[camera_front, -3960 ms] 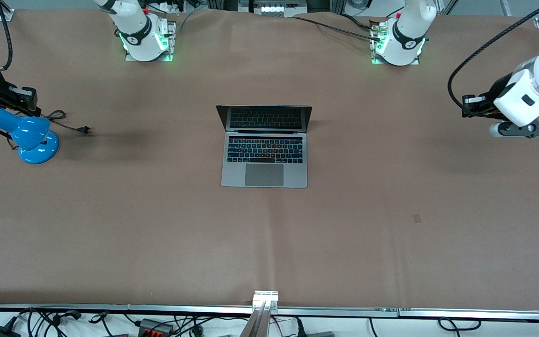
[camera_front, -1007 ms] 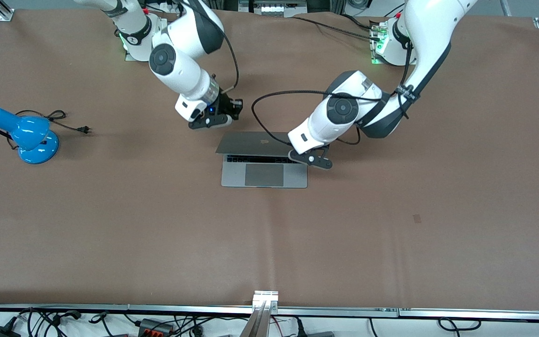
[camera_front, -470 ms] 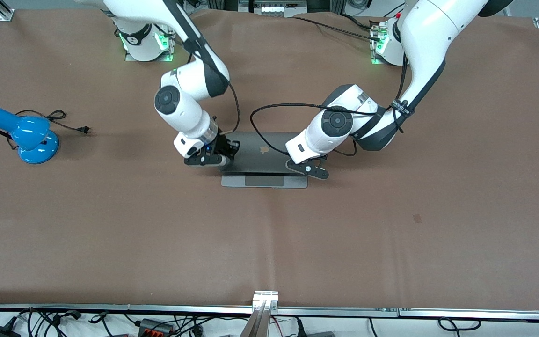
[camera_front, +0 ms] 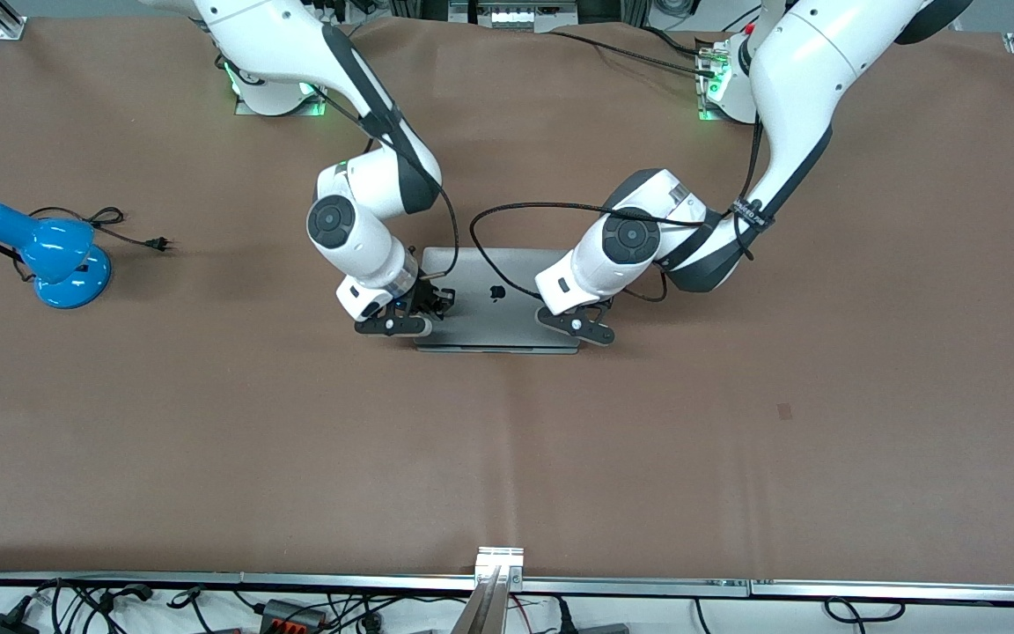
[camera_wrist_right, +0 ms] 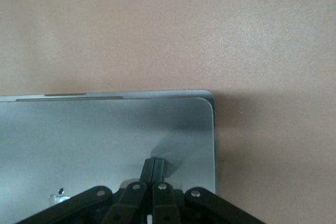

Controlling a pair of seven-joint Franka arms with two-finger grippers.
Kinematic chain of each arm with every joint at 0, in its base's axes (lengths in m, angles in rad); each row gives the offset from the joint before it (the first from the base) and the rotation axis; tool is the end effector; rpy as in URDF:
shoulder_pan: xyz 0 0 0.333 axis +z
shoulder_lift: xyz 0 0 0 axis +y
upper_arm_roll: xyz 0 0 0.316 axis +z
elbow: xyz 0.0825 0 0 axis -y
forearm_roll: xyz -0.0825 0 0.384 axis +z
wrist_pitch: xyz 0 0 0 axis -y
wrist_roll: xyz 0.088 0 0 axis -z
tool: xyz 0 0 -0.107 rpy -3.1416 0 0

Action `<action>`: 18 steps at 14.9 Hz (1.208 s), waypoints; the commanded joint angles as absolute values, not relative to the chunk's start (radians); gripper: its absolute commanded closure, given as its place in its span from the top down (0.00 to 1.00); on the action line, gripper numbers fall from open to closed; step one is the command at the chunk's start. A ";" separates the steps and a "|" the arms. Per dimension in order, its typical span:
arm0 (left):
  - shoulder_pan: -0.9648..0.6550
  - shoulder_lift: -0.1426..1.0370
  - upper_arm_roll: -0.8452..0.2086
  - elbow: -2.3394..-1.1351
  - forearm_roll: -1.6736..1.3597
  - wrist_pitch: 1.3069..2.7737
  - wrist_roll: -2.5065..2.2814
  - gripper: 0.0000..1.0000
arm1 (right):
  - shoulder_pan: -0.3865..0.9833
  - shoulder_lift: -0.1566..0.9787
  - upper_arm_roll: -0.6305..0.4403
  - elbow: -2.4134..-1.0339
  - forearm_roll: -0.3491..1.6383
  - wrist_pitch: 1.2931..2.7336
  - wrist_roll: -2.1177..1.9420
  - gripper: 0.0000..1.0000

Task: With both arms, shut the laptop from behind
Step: 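Press the closed lid flat with both grippers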

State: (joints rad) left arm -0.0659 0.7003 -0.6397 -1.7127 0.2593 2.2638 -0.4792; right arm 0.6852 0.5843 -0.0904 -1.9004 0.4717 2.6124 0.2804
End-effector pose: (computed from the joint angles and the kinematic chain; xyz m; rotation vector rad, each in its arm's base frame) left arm 0.5426 -0.3926 0.2461 2.9424 -0.4142 -0.1609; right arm 0.5359 0.3543 0.2028 -2.8886 0.0871 -0.0445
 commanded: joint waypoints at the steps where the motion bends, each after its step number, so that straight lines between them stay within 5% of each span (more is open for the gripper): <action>1: -0.118 0.758 -0.602 -1.684 0.307 2.307 -0.506 0.00 | 0.693 0.629 -0.094 -1.861 0.456 2.622 0.290 0.00; 9: -0.265 0.758 -0.437 -1.681 0.305 2.375 -0.503 0.00 | 0.695 0.647 -0.094 -1.858 0.456 2.625 0.291 0.00; 18: -0.114 0.467 -0.472 -1.517 0.186 1.740 -0.284 0.00 | 0.710 0.583 -0.164 -1.858 0.428 2.545 0.290 0.00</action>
State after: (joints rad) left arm -0.2102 0.5652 -0.4589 -1.4963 0.2612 1.8184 -0.3966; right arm 0.6946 0.6195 -0.1158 -1.8675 0.4628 2.6084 0.2805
